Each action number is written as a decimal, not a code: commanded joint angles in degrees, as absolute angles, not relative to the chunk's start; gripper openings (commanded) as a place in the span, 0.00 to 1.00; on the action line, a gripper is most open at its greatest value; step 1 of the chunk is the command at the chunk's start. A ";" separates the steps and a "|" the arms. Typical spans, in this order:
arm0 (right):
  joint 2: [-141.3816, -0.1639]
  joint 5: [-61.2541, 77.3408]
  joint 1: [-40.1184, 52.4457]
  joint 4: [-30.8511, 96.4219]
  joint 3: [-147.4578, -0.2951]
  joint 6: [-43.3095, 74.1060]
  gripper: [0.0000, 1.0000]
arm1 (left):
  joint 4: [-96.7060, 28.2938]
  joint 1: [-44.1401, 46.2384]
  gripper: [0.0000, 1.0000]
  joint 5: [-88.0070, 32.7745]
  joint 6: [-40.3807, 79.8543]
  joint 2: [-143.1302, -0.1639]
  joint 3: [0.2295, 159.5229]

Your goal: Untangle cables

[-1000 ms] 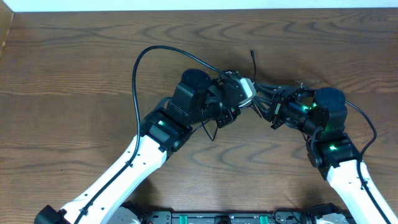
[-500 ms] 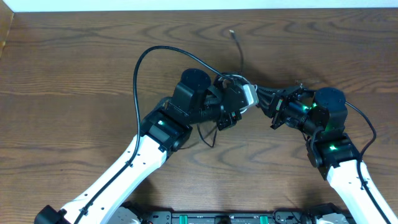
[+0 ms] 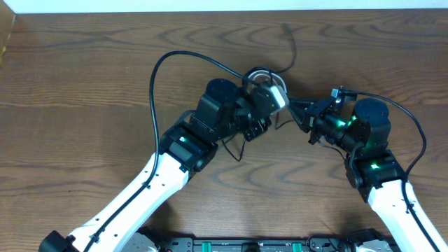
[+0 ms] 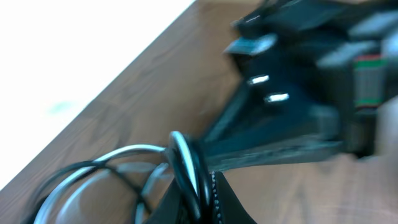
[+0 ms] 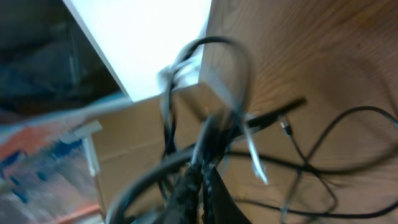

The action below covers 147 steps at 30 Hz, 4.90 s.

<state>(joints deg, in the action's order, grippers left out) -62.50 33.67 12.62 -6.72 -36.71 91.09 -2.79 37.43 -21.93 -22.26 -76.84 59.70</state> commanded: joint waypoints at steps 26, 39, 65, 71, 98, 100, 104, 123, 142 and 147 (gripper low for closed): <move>-62.15 46.22 7.18 -1.08 -37.34 28.03 0.88 | -6.85 35.70 0.08 -19.51 -14.83 -76.71 60.23; -62.15 27.86 16.62 2.94 -37.34 -9.04 0.68 | -11.07 35.35 0.08 -26.41 -5.02 -76.25 60.23; -60.05 27.16 25.26 2.44 -37.34 -6.24 0.01 | -16.88 30.17 0.08 -21.69 -4.99 -73.60 60.23; -53.32 30.81 25.23 2.48 -37.34 -5.65 0.01 | -21.89 21.65 0.08 -18.35 0.12 -73.63 60.23; -41.71 24.95 25.12 15.42 -37.34 -4.73 0.30 | -28.88 14.61 0.07 -36.07 1.17 -73.73 60.20; -42.65 24.95 25.12 16.16 -37.34 -4.73 0.51 | -28.64 14.70 0.08 -40.45 1.17 -73.73 60.20; -45.82 24.93 25.12 15.66 -37.34 -4.75 0.92 | -27.09 16.88 0.07 -45.98 1.15 -73.73 60.23; -60.77 23.20 25.12 9.72 -37.34 -4.69 0.03 | -25.19 30.87 0.07 -37.01 -13.21 -73.73 60.23; -55.33 34.68 25.12 7.01 -37.34 -2.76 0.01 | -34.52 24.60 0.07 2.85 15.14 -73.73 60.23; -51.75 34.65 25.12 7.07 -37.34 -2.59 0.01 | -37.76 21.04 0.07 2.85 17.89 -73.73 60.23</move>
